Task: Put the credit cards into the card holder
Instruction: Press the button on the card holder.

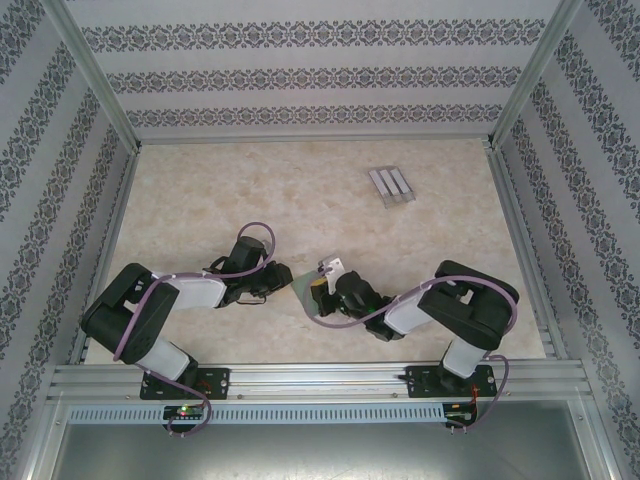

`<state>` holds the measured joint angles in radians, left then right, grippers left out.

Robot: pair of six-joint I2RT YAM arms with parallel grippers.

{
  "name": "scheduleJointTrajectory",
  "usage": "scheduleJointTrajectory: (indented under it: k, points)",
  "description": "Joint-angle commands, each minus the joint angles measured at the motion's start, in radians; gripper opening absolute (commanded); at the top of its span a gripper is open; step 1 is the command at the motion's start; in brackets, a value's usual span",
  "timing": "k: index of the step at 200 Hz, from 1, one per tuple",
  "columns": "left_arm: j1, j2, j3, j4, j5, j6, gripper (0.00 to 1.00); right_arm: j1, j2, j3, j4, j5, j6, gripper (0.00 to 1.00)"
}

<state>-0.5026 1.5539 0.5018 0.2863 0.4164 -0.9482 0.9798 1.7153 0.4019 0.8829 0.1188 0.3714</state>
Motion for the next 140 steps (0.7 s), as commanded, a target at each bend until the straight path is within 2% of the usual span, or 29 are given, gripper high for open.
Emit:
scheduleJointTrajectory:
  k: [1, 33, 53, 82, 91, 122, 140]
  points:
    - [-0.023, 0.091, -0.018, 0.063, 0.027, -0.011, 0.26, 0.069, 0.087, -0.014, -0.123, 0.197, -0.112, 0.00]
    - [0.014, 0.068, -0.022, 0.043, 0.049, 0.007, 0.26, 0.112, 0.154, 0.001, -0.114, 0.262, -0.147, 0.00]
    - [0.033, 0.046, -0.022, 0.028, 0.061, 0.020, 0.26, 0.095, 0.197, 0.033, -0.133, 0.219, -0.125, 0.00]
    - [0.059, -0.005, -0.028, -0.013, 0.065, 0.043, 0.28, 0.093, 0.121, 0.047, -0.178, 0.220, -0.066, 0.00]
    - [0.069, -0.032, -0.032, -0.030, 0.062, 0.047, 0.28, 0.088, 0.081, 0.044, -0.181, 0.219, -0.056, 0.08]
    - [0.104, -0.161, -0.041, -0.130, 0.026, 0.077, 0.29, 0.044, -0.068, 0.074, -0.248, 0.151, -0.055, 0.23]
    - [0.122, -0.242, -0.036, -0.204, -0.001, 0.102, 0.29, 0.022, -0.159, 0.077, -0.256, 0.124, -0.058, 0.24]
